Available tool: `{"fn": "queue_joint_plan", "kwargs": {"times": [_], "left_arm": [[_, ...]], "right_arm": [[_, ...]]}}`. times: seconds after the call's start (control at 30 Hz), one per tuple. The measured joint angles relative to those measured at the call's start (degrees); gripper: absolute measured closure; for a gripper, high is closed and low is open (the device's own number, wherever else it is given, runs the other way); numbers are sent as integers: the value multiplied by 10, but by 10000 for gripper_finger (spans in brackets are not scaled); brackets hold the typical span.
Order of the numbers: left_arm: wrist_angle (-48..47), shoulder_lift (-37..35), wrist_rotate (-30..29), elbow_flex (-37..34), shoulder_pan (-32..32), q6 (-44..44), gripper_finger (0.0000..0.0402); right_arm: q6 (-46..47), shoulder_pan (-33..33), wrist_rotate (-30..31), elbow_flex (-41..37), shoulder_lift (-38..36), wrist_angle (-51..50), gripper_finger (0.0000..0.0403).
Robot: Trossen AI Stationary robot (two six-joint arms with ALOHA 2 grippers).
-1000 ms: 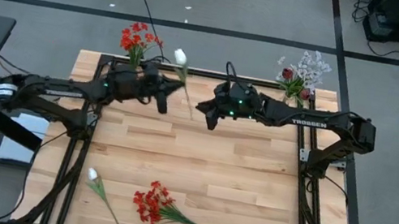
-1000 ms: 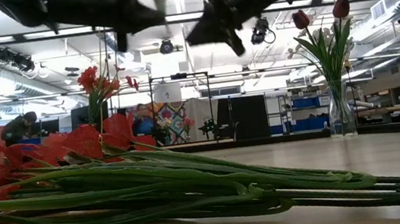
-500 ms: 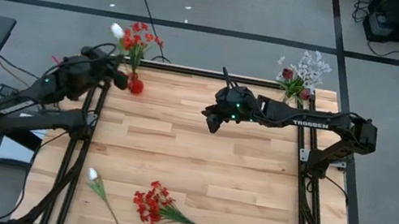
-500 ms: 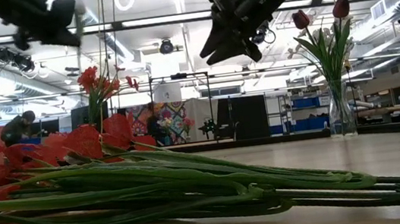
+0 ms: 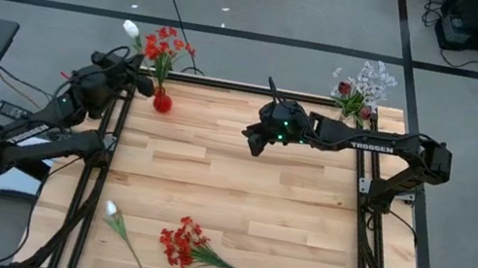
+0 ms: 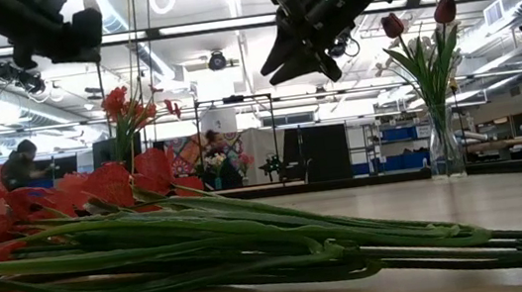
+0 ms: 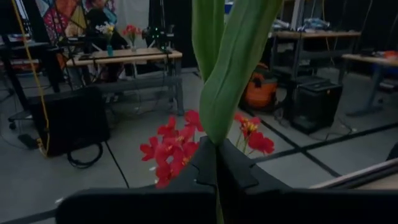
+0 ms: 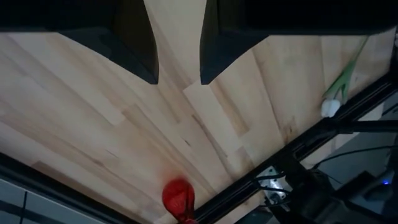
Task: Sort flowers into vase by color
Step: Put the top white flower into the red vase, then put the red flowers into the red vase
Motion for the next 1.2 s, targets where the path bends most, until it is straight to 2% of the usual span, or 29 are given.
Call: {"fn": "queue_joint_plan", "kwargs": {"times": [0.2,0.33,0.5,0.67,0.8,0.97,1.2], "left_arm": [[-24,19,2,0,2,-27,400],[-29,39,1,0,2,-55,381],[-49,60,-13,0,2,-72,327],[-111,72,-13,0,2,-198,263],[-158,71,25,2,2,-270,221],[-260,71,76,48,2,-303,189],[-439,72,81,156,-3,-312,187]], "right_arm": [[1,2,3,0,0,0,278],[15,-1,2,0,0,-2,278],[52,-18,-39,0,0,-36,268],[68,-28,-52,0,0,-87,257],[67,-31,-63,0,0,-112,256],[66,-32,-90,0,0,-121,256],[22,-26,-190,0,0,-121,256]]}}
